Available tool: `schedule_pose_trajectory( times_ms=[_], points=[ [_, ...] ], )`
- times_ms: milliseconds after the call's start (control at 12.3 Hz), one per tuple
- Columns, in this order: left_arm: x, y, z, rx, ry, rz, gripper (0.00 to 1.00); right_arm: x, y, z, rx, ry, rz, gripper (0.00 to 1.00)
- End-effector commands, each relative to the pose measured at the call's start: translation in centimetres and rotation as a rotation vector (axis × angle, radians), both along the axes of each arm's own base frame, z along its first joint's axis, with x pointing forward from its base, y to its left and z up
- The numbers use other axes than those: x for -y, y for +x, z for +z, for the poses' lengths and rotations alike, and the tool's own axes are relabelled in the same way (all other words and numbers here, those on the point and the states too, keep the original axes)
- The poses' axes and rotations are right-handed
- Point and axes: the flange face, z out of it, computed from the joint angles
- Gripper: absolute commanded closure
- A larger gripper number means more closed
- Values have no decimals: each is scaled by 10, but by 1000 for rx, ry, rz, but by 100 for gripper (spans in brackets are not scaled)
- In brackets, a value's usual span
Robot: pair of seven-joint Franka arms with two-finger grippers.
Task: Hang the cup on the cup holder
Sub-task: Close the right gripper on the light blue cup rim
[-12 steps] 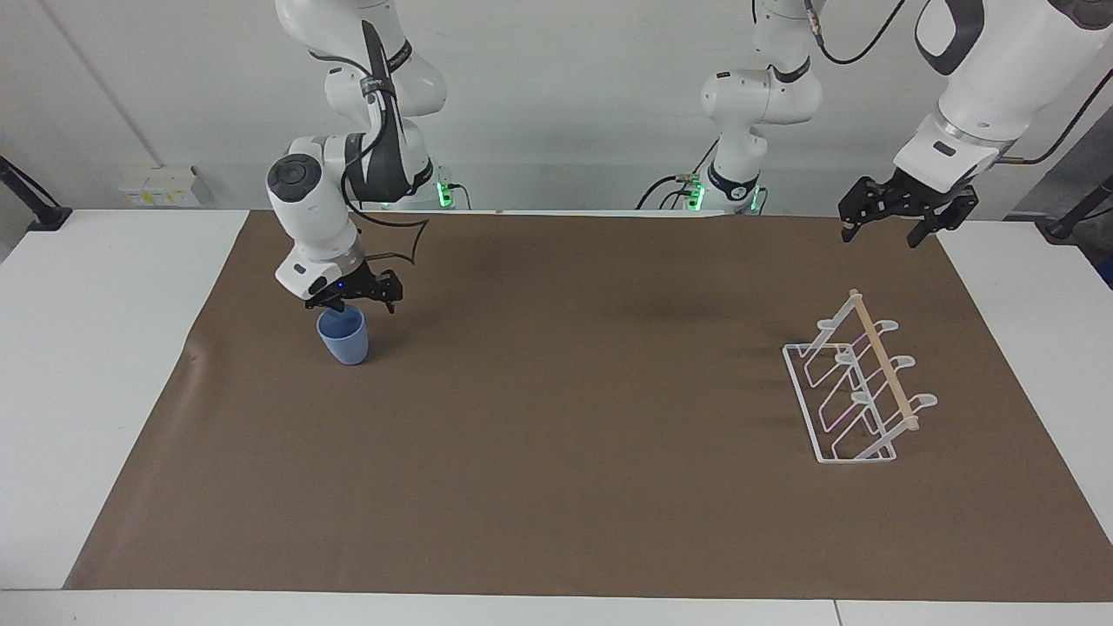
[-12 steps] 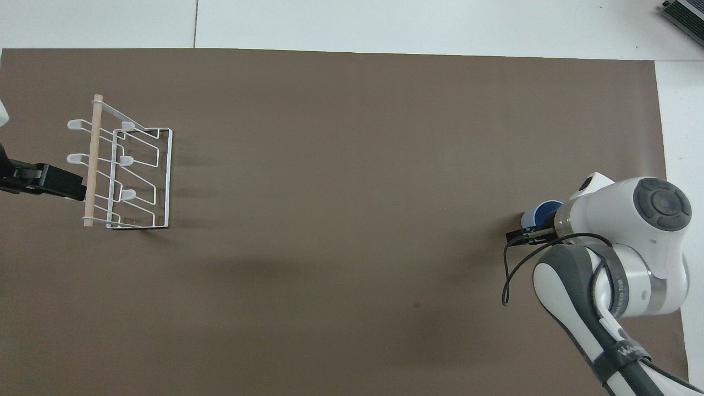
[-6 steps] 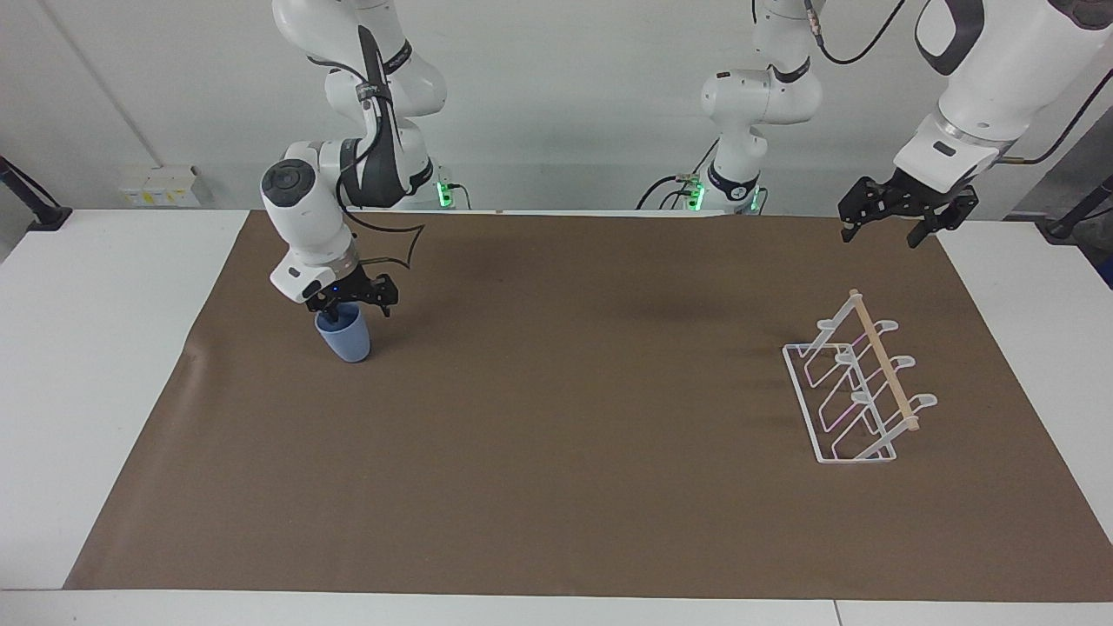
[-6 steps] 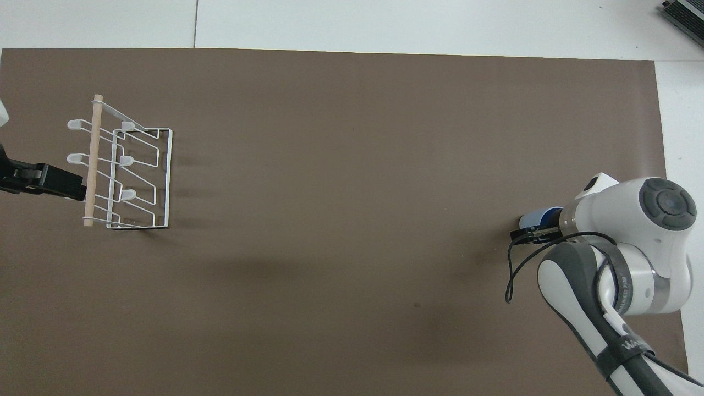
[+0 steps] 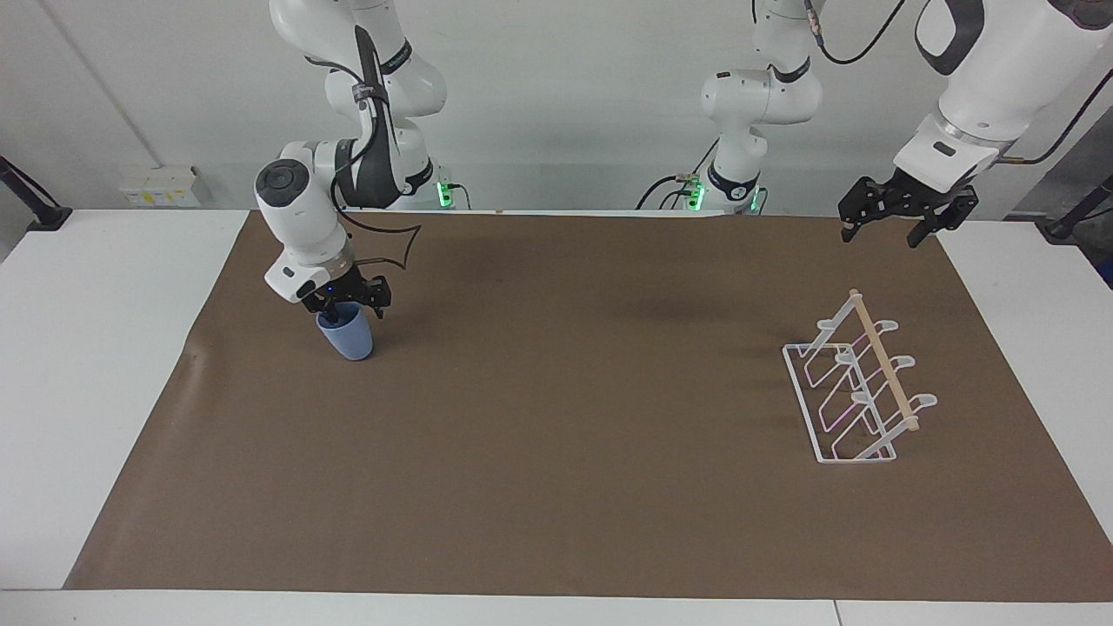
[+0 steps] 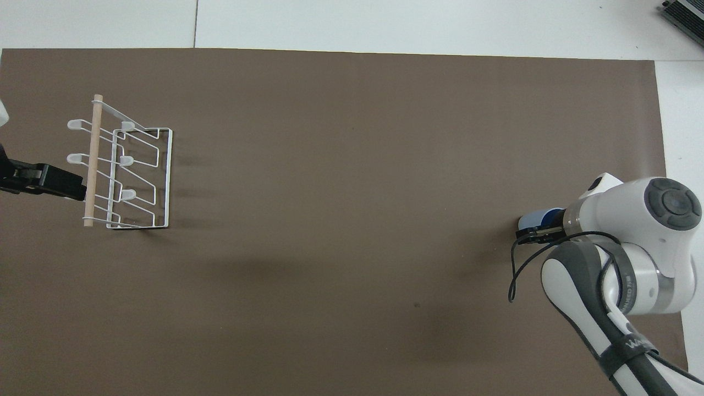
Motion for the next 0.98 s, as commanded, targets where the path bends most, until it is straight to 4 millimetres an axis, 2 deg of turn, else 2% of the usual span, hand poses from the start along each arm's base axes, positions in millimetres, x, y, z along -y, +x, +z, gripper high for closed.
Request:
schedule_pose_trajectory(
  times_ms=[0, 325, 488, 569, 895],
  points=[
    [-1, -6, 2, 1, 7, 8, 0, 3, 0, -2, 13, 7, 3, 36],
    [-2, -6, 2, 1, 7, 10, 0, 3, 1, -2, 16, 6, -23, 80],
    [-2, -6, 2, 1, 7, 10, 0, 3, 1, -2, 15, 6, -29, 96],
    [-1, -6, 2, 1, 7, 8, 0, 3, 0, -2, 13, 6, -29, 100],
    [-2, -6, 2, 1, 7, 10, 0, 4, 3, -2, 12, 6, -26, 100]
  ],
)
